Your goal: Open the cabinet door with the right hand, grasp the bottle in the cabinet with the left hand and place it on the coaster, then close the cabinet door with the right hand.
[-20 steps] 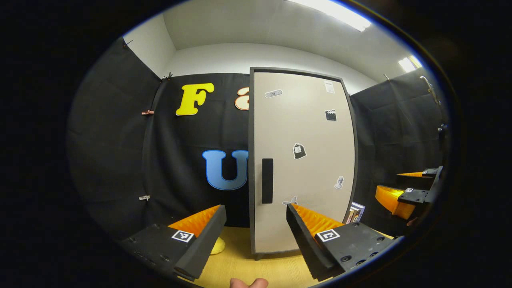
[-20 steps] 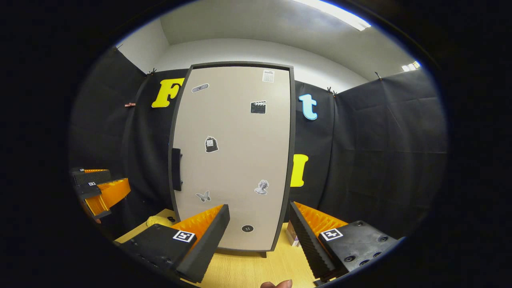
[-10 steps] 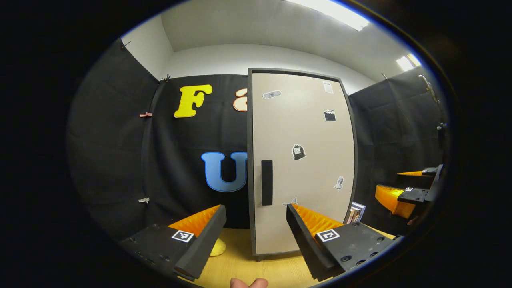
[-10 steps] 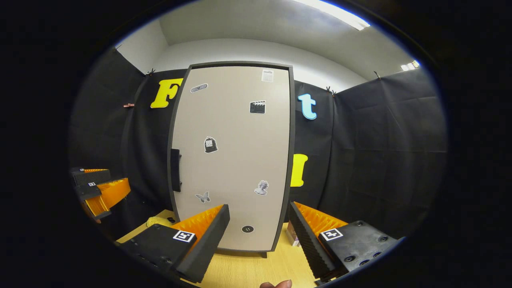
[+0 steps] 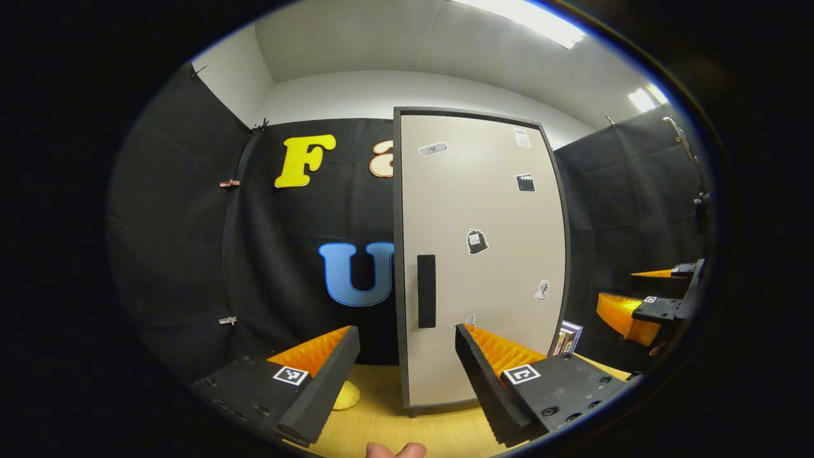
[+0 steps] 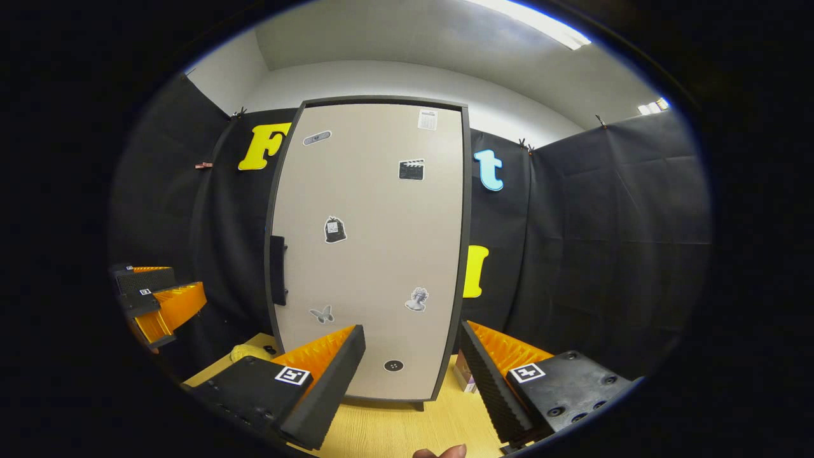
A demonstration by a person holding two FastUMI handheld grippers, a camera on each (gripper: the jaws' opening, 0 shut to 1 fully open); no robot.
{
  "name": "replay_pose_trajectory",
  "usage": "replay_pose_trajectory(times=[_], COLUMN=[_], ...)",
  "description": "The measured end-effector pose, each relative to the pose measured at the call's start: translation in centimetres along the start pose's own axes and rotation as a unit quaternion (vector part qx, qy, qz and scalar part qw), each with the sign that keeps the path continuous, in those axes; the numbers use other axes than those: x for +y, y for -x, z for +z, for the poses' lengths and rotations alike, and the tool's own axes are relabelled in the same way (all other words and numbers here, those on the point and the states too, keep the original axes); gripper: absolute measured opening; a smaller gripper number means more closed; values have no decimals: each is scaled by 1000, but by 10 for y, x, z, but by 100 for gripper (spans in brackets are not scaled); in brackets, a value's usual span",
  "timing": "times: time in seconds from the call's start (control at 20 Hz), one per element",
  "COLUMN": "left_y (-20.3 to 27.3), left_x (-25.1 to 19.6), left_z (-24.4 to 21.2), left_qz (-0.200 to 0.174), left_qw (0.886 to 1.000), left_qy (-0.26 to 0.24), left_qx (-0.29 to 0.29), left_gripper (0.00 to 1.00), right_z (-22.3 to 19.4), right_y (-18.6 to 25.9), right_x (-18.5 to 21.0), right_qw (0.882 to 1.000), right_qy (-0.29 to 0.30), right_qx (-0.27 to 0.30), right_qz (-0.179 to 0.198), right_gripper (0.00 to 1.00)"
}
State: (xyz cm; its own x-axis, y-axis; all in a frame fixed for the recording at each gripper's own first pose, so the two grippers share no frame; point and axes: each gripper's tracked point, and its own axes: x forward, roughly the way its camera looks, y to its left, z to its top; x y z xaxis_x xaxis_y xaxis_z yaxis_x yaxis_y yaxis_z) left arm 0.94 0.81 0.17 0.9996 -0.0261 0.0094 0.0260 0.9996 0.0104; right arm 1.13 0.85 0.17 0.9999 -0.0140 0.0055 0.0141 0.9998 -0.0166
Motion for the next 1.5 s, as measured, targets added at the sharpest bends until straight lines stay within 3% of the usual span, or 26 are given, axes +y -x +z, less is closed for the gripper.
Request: replay_pose_trajectory(times=[0.45,0.95,1.5], left_y=[-6,6,9], left_x=[39,86,123], left_z=[-8,-38,-69], left_qz=[17,54,85], left_qw=[1000,998,994], left_qy=[-1,0,13], left_qx=[8,32,62], left_gripper=[95,95,96], right_z=[15,31,10], right_y=[-33,-95,-162], right_x=[60,170,233], right_qw=[998,991,993], right_qy=[-35,-37,-49], right_qx=[-3,-21,-19], right_qz=[59,130,109], right_gripper=[98,98,96])
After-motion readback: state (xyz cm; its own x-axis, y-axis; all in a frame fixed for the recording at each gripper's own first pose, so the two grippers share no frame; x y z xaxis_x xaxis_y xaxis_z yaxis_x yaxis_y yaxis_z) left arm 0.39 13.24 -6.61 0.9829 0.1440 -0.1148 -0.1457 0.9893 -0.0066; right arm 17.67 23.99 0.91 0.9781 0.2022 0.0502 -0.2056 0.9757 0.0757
